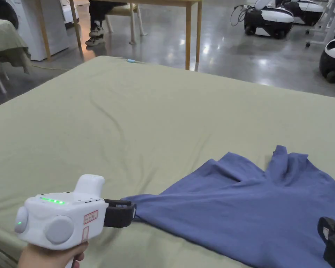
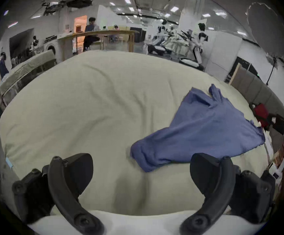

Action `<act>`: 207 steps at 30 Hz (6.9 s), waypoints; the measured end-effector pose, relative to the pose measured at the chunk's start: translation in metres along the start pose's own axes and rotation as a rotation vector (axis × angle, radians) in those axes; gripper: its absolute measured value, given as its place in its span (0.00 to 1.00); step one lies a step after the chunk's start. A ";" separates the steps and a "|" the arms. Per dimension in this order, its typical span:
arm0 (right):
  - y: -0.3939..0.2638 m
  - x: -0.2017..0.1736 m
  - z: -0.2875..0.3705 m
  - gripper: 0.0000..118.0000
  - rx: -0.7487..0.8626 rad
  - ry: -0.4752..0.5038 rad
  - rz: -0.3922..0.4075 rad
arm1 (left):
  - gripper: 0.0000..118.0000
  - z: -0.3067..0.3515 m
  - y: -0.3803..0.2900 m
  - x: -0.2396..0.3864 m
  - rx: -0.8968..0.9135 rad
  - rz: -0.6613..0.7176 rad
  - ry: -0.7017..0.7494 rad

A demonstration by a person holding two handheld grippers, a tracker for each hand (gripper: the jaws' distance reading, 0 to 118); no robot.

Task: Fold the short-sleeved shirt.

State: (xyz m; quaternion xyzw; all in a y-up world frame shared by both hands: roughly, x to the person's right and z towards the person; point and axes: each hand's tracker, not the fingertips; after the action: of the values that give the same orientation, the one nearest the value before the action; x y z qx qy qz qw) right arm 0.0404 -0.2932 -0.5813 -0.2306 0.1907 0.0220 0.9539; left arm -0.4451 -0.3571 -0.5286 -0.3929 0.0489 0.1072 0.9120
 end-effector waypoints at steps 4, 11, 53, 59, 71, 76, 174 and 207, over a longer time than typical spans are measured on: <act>-0.006 0.004 -0.008 0.00 -0.030 -0.015 0.003 | 0.84 -0.031 0.021 0.009 -0.022 -0.042 0.007; -0.004 0.021 -0.012 0.00 -0.050 -0.054 -0.017 | 0.18 -0.052 0.022 0.018 -0.060 -0.147 0.022; 0.131 0.138 -0.169 0.03 -0.256 -0.069 -0.056 | 0.01 0.005 0.086 0.073 0.058 -0.145 -0.006; 0.219 0.130 -0.057 0.03 -0.010 -0.119 0.101 | 0.01 0.040 0.161 0.088 0.215 -0.164 0.015; 0.376 0.141 0.067 0.03 0.353 -0.263 0.131 | 0.01 0.134 0.338 0.138 0.513 -0.215 0.103; 0.429 0.146 0.075 0.03 0.439 -0.267 0.076 | 0.01 0.164 0.401 0.156 0.596 -0.215 0.145; -0.104 0.143 0.075 0.02 -0.341 -0.111 -0.135 | 0.02 0.044 -0.040 0.088 -0.039 -0.231 0.051; -0.016 0.166 0.055 0.95 -0.150 -0.154 -0.032 | 0.97 0.005 0.056 0.148 0.090 -0.376 0.017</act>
State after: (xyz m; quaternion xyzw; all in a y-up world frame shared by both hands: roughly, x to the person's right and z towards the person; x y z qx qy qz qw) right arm 0.2159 -0.2904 -0.5917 -0.3020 0.1111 0.0384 0.9460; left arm -0.3142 -0.2928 -0.5907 -0.3549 -0.0129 -0.0707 0.9321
